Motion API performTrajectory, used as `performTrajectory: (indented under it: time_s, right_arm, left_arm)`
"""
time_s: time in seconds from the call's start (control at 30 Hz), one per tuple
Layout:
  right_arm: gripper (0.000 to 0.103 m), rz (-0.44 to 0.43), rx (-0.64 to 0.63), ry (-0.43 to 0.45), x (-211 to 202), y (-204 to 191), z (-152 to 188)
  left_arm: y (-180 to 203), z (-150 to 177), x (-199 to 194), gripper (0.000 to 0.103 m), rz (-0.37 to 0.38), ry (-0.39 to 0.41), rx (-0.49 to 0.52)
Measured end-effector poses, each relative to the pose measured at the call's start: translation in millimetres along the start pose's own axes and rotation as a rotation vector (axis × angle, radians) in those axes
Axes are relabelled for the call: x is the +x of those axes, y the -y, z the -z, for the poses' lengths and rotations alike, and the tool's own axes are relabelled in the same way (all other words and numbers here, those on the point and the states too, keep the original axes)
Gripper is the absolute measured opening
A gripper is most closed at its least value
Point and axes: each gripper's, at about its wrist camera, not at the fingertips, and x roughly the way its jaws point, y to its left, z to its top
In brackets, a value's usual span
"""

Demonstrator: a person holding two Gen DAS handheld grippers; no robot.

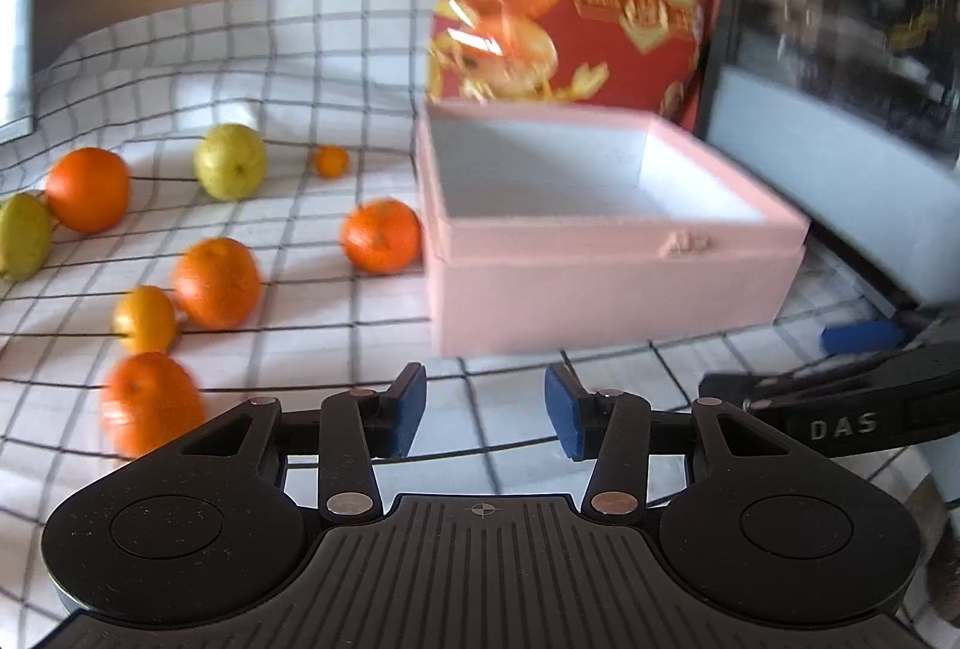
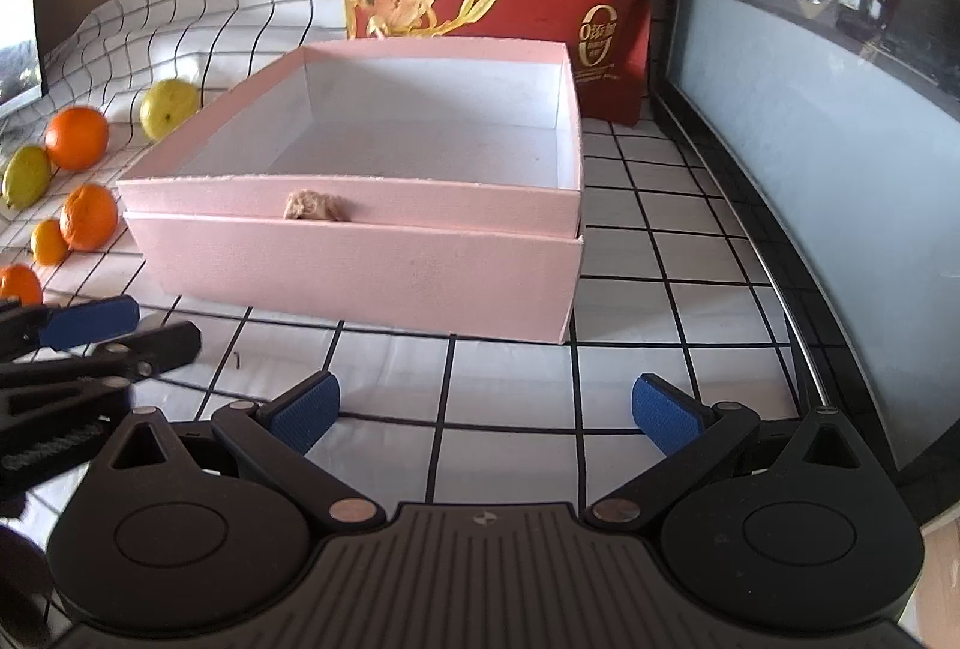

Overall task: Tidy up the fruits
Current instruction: 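Reach the right gripper to an orange on the cloth and grasp it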

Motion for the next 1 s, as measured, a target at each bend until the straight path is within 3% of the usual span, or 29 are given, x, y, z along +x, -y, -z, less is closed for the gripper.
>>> performTrajectory:
  time_s: [0.13, 0.2, 0.3, 0.4, 0.57, 0.63, 0.73, 0.83, 0.93, 1.0]
  right_arm:
    - [0.103, -0.002, -0.004, -0.014, -3, -1, 3]
    - [0.103, -0.008, -0.011, -0.019, -5, 1, 3]
    - [0.103, -0.026, -0.029, -0.008, -6, 3, 4]
    - [0.103, -0.030, -0.037, -0.005, -5, 1, 4]
    - [0.099, -0.046, -0.273, 0.083, -27, -53, 11]
    - [0.099, -0.130, -0.353, 0.153, -47, -87, 13]
    - [0.099, -0.271, -0.459, 0.183, -67, -141, 10]
    - [0.099, -0.432, -0.537, 0.129, -72, -199, 5]
    - [0.099, -0.600, -0.521, 0.077, -66, -247, -3]
    - [0.098, -0.656, -0.511, 0.055, -60, -274, -6]
  left_arm:
    - [-46, 2, -53, 0.050, 0.017, 0.098, -0.074]
    - [-79, 8, -84, 0.050, -0.043, 0.161, -0.130]
    - [-133, 19, -127, 0.048, -0.190, 0.222, -0.260]
    - [-176, 31, -158, 0.048, -0.232, 0.286, -0.422]
    - [-217, 47, -169, 0.048, -0.306, 0.326, -0.570]
    - [-227, 53, -170, 0.048, -0.339, 0.326, -0.607]
    - [-239, 62, -176, 0.048, -0.391, 0.347, -0.624]
    - [-246, 66, -185, 0.048, -0.450, 0.352, -0.634]
    - [-254, 69, -198, 0.048, -0.444, 0.375, -0.633]
    - [-260, 73, -202, 0.048, -0.452, 0.376, -0.651]
